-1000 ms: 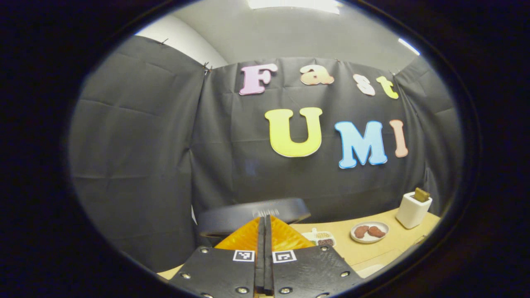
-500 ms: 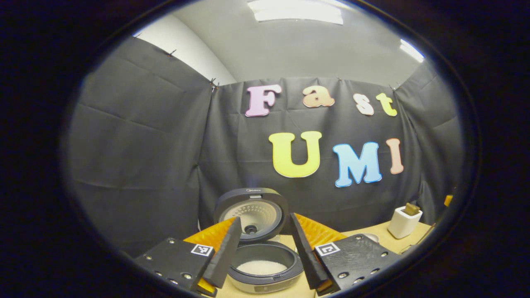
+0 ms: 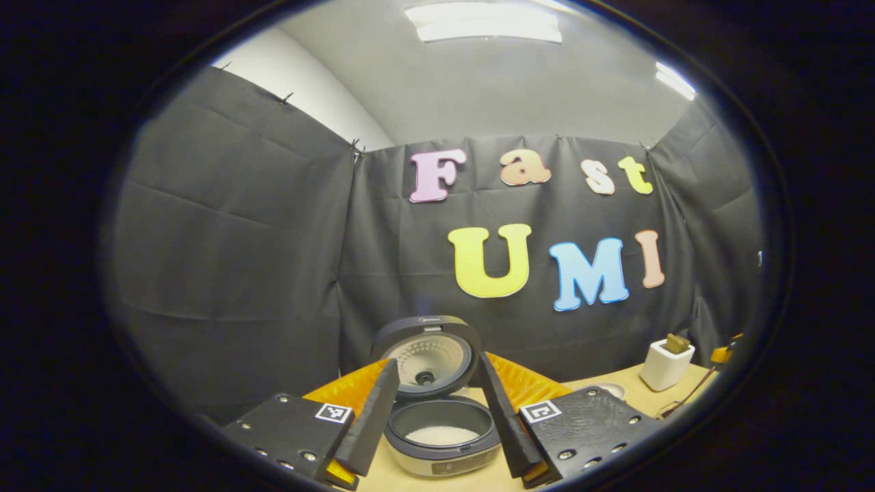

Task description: Close the left gripper, press the button to open the rice cooker; take a wooden spoon from the chopstick holder with the right hand, scoop a spoonful of rice and pour it into the rice cooker, then put the wooden spoon back into the chopstick holder.

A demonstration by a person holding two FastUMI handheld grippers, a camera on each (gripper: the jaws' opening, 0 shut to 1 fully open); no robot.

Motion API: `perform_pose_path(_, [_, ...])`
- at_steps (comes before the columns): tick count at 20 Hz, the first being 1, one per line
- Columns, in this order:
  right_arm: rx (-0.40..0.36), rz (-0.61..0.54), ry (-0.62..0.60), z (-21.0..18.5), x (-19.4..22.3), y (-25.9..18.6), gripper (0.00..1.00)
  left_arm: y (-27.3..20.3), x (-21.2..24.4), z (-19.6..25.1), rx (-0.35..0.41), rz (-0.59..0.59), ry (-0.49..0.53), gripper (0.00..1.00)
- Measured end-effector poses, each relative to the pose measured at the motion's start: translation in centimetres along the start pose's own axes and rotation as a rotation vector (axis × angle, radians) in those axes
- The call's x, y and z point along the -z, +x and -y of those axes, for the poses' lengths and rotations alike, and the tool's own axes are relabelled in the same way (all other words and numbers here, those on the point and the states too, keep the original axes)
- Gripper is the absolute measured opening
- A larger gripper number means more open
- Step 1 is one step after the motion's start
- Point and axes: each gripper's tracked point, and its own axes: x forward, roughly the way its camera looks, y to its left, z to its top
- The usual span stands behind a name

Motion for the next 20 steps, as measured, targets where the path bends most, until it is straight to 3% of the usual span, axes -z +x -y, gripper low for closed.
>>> perform_pose_path(6, [0.009,-0.141,0.084,0.3,5.6,1.4,0.98,-0.8,0.7,-1.4,-0.030,-0.024,0.012,0.74])
perform_pose_path(7, [-0.001,-0.163,0.106,0.1,6.3,1.6,0.93,-0.8,0.9,-1.6,-0.034,-0.031,0.012,0.74])
perform_pose_path(8, [-0.013,-0.184,0.133,-0.2,7.0,1.6,0.98,-0.9,1.2,-1.8,-0.036,-0.038,0.012,0.74])
perform_pose_path(9, [-0.021,-0.202,0.165,-0.4,7.6,1.8,0.97,-0.9,1.4,-2.0,-0.041,-0.042,0.013,0.74])
perform_pose_path(10, [-0.027,-0.217,0.195,-0.6,8.2,2.0,0.89,-1.0,1.5,-2.2,-0.047,-0.045,0.015,0.74])
perform_pose_path(11, [-0.037,-0.232,0.230,-0.9,8.6,2.1,0.89,-1.0,1.6,-2.4,-0.051,-0.047,0.016,0.73])
perform_pose_path(12, [-0.048,-0.247,0.264,-1.3,9.0,2.2,0.80,-1.0,1.8,-2.4,-0.052,-0.050,0.016,0.72])
perform_pose_path(13, [-0.055,-0.261,0.290,-1.6,9.4,2.2,0.78,-1.0,1.8,-2.4,-0.052,-0.053,0.017,0.73])
perform_pose_path(16, [-0.063,-0.270,0.338,-1.8,9.8,2.3,0.44,-0.9,2.2,-2.6,-0.050,-0.056,0.025,0.73])
perform_pose_path(17, [-0.062,-0.266,0.347,-1.9,9.7,2.1,0.23,-0.8,2.2,-2.6,-0.050,-0.058,0.025,0.73])
perform_pose_path(18, [-0.058,-0.268,0.345,-2.0,9.8,2.4,0.25,-0.7,2.5,-2.7,-0.050,-0.060,0.023,0.73])
perform_pose_path(20, [-0.059,-0.273,0.325,-2.2,9.5,2.2,0.17,-0.5,2.7,-3.1,-0.054,-0.065,0.018,0.73])
